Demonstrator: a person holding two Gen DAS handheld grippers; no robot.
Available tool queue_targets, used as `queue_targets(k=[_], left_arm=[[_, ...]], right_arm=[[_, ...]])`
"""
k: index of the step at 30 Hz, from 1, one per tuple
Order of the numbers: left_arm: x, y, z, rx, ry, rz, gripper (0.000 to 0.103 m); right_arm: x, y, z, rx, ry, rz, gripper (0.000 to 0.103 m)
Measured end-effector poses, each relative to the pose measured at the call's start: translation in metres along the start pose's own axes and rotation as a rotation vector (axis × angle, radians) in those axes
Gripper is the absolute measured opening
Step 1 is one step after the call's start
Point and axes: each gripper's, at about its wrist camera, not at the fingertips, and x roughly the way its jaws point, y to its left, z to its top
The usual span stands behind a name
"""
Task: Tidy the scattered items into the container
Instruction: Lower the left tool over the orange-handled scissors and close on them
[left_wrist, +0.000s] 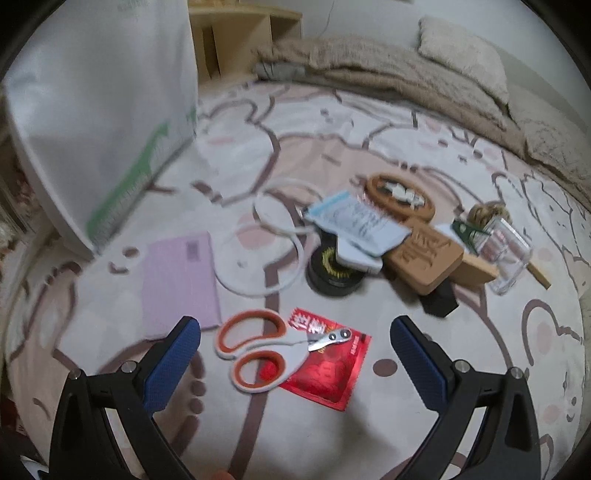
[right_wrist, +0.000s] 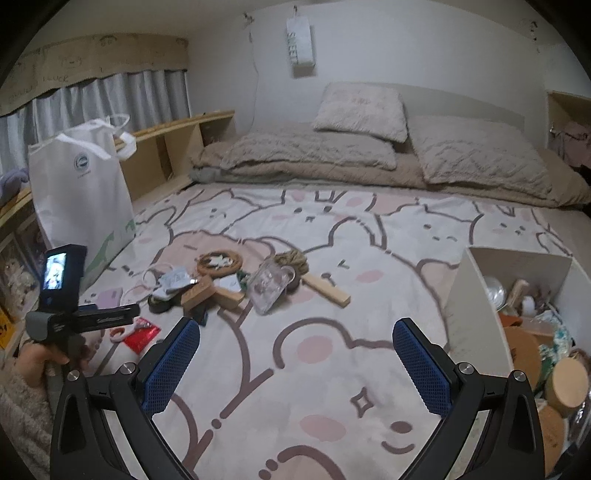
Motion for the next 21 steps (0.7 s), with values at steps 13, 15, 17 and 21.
queue_targets(k=[13, 15, 17, 21], left_arm=[[0.039, 0.002, -0.003, -0.027, 0.092, -0.020, 0.103], [0.042, 0.000, -0.004, -0.019, 0.098, -0.004, 0.103], [0.043, -0.003, -0.005, 0.003, 0.100, 0.019, 0.103], [0.045, -0.005, -0.008, 0.018, 0.114, 0.053, 0.103]], right_arm=[[0.031, 0.014, -0.018, -0.012, 0.092, 0.037, 0.103], [0.034, 0.016, -0.021, -0.014, 0.099, 0.039, 0.103], [0.037, 0.019, -0.023, -0.017, 0.107, 0.047, 0.103], [0.044, 0.025, -0.029, -0.032, 0.132, 0.052, 0.103]])
